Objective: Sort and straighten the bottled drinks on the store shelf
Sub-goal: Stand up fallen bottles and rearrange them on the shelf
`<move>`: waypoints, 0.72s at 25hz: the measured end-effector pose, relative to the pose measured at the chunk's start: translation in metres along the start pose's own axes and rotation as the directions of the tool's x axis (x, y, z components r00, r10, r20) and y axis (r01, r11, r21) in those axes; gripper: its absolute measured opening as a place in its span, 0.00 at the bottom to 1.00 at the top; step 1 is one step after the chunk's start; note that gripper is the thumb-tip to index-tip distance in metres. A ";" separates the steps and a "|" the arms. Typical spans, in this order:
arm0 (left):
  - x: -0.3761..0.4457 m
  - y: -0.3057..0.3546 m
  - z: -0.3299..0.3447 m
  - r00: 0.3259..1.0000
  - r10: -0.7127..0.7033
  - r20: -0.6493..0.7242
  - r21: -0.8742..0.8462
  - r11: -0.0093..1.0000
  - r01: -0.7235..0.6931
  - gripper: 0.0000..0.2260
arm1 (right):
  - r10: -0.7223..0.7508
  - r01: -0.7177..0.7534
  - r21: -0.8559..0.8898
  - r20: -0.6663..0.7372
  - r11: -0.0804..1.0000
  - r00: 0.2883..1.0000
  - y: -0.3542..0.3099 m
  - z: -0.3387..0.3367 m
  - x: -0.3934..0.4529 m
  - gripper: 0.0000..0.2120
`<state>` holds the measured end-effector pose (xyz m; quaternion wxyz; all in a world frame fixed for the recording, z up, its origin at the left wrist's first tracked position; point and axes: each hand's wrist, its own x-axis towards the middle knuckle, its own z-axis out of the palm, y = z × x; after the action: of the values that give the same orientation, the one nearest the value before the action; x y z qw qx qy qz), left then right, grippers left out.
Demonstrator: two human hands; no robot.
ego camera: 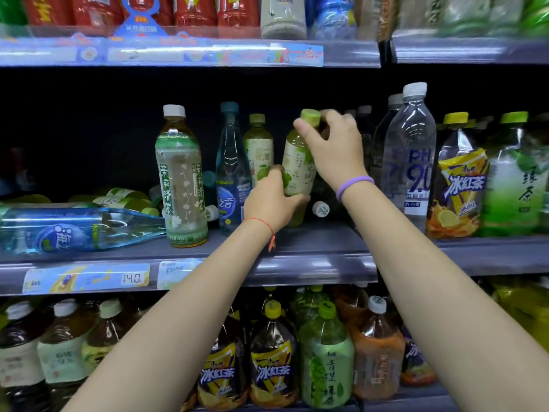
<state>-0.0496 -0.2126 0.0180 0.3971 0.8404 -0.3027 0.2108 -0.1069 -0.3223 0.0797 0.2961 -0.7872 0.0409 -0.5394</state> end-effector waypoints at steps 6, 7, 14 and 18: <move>-0.001 0.017 0.012 0.998 -0.058 -0.018 0.120 0.991 0.060 0.23 | 0.327 -0.355 -0.003 0.398 0.935 0.857 0.031 0.026 -0.011 0.26; -0.002 0.018 0.014 0.999 -0.039 -0.031 0.132 0.990 0.042 0.23 | 0.344 -0.373 0.002 0.383 0.928 0.857 0.033 0.028 -0.009 0.26; -0.003 0.007 0.014 0.997 -0.061 -0.036 0.130 0.989 0.065 0.19 | 0.316 -0.289 -0.131 0.465 0.948 0.827 0.032 0.034 -0.002 0.20; -0.004 0.007 0.019 0.997 0.050 0.061 0.211 0.976 -0.062 0.14 | 0.241 0.152 -0.683 0.445 0.715 0.862 0.046 0.009 -0.020 0.21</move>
<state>-0.0552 -0.2294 0.0080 0.2903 0.8746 -0.3129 0.2299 -0.0955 -0.3486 0.0377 -0.0095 -0.9507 0.1820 -0.2507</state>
